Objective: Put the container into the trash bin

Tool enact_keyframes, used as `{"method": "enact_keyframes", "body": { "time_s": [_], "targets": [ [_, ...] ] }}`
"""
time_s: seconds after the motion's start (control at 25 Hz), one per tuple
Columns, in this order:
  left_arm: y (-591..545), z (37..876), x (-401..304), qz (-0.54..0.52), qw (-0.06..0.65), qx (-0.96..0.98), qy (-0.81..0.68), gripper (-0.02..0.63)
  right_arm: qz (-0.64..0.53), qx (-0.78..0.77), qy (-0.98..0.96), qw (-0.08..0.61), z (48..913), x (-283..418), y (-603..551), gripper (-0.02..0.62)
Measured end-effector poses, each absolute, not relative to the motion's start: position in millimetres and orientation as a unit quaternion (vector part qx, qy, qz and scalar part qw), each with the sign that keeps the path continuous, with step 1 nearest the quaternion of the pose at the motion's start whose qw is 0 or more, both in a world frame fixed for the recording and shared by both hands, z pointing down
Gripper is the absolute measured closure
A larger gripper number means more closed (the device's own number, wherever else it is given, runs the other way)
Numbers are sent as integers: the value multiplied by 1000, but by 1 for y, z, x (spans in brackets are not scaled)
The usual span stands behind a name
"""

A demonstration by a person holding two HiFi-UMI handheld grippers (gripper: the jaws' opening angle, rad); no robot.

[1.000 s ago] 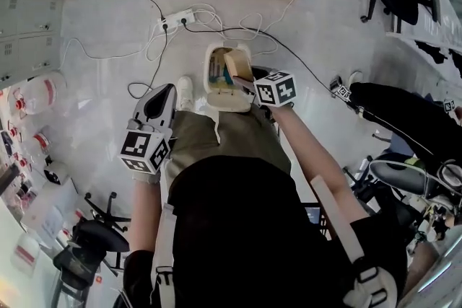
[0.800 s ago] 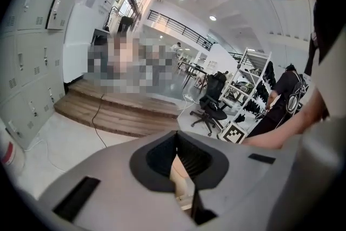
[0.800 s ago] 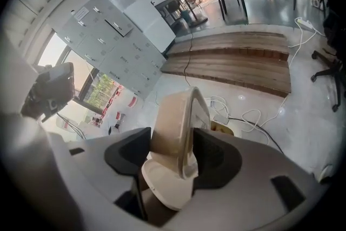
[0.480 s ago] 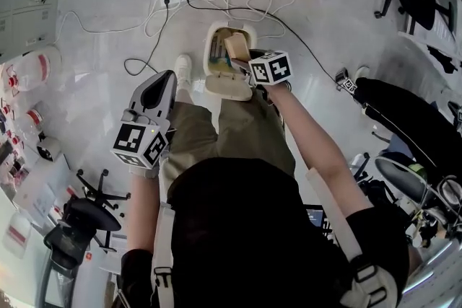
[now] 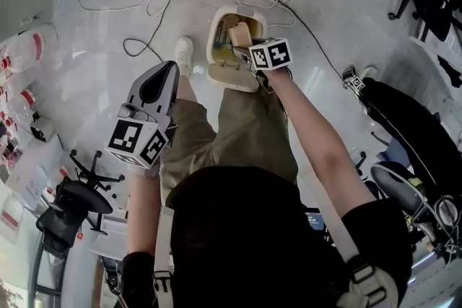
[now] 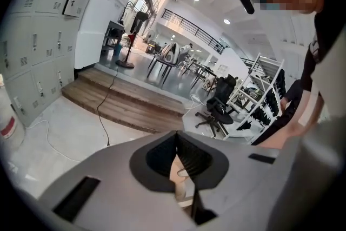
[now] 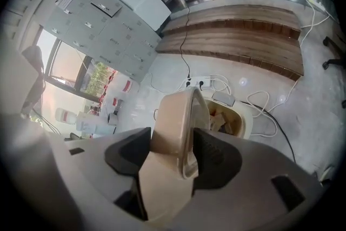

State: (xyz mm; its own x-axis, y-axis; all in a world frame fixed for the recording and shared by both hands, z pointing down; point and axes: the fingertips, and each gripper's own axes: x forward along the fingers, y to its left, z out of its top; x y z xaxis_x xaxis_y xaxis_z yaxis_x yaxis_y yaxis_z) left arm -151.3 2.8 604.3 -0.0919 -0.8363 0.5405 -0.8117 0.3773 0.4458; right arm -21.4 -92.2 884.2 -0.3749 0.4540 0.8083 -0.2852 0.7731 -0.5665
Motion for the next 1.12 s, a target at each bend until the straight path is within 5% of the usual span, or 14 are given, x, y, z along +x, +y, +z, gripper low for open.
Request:
{"method": "enact_keyframes", "body": {
  "time_s": [1.12],
  "targets": [
    [22,725,-176,-19,446,542,-712,598,331,-53,-708,622,1068,-35,-66,341]
  ]
}}
